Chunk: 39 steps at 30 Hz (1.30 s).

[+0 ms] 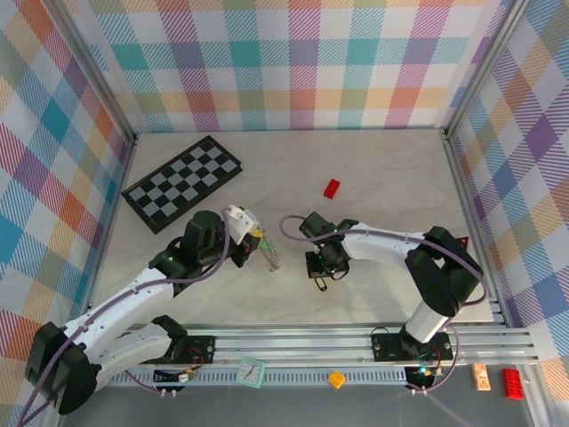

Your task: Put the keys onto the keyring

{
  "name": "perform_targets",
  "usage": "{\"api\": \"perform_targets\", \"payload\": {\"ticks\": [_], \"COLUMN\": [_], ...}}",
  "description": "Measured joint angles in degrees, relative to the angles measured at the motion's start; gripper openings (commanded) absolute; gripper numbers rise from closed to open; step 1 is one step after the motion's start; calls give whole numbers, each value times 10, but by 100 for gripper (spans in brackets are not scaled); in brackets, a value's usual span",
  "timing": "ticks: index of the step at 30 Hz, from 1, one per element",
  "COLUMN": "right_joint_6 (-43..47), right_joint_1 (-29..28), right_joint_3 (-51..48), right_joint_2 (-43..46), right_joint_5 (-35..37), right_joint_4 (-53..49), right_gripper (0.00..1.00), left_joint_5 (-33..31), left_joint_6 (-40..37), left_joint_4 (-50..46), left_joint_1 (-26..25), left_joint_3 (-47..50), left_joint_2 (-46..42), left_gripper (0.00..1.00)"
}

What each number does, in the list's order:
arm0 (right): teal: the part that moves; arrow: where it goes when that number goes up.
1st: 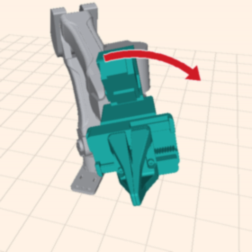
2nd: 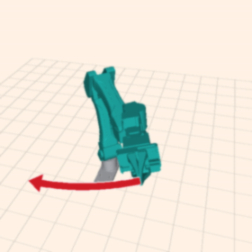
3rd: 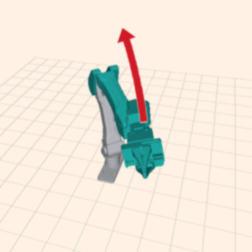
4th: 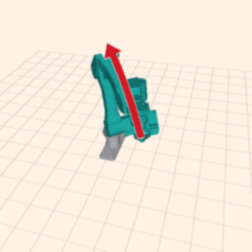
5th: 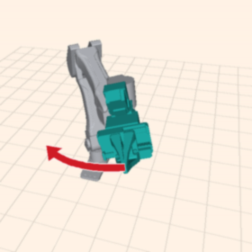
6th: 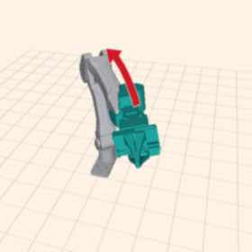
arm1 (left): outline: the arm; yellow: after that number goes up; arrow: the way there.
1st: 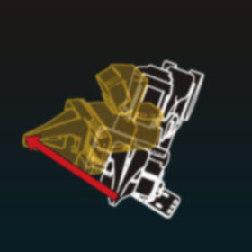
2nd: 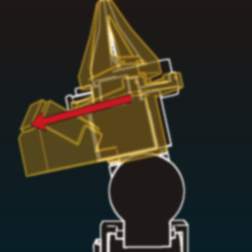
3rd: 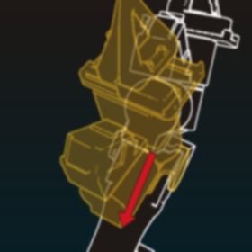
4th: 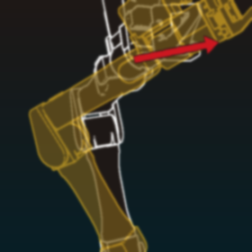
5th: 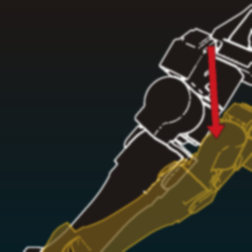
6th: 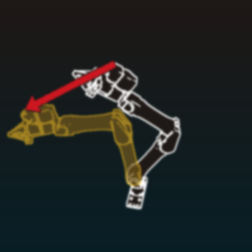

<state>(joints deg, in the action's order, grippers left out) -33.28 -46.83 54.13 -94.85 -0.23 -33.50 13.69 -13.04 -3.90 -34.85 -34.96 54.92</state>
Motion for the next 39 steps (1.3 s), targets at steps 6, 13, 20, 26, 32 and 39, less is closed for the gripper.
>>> {"api": "perform_targets", "payload": {"ticks": [6, 13, 20, 26, 32, 39], "right_joint_6": [4, 46, 146, 237, 304, 348], "right_joint_1": [0, 0, 0, 0, 0, 0], "right_joint_3": [5, 3, -51, -82, -98, -106], "right_joint_2": [8, 104, 245, 304, 325, 326], "right_joint_5": [7, 13, 3, -28, -66, -101], "right_joint_4": [-13, -21, 37, 88, 129, 153], "right_gripper": [0, 0, 0, 0, 0, 0], "left_joint_5": [0, 7, 36, 54, 71, 83], "left_joint_6": [-1, 0, 2, 15, 21, 28], "left_joint_4": [0, 0, 0, 0, 0, 16], "left_joint_1": [0, 0, -14, -29, -57, -80], "left_joint_3": [0, 0, 0, 0, 0, -3], "left_joint_2": [0, 0, 0, 6, 37, 89], "left_gripper": [0, 0, 0, 0, 0, 0]}}
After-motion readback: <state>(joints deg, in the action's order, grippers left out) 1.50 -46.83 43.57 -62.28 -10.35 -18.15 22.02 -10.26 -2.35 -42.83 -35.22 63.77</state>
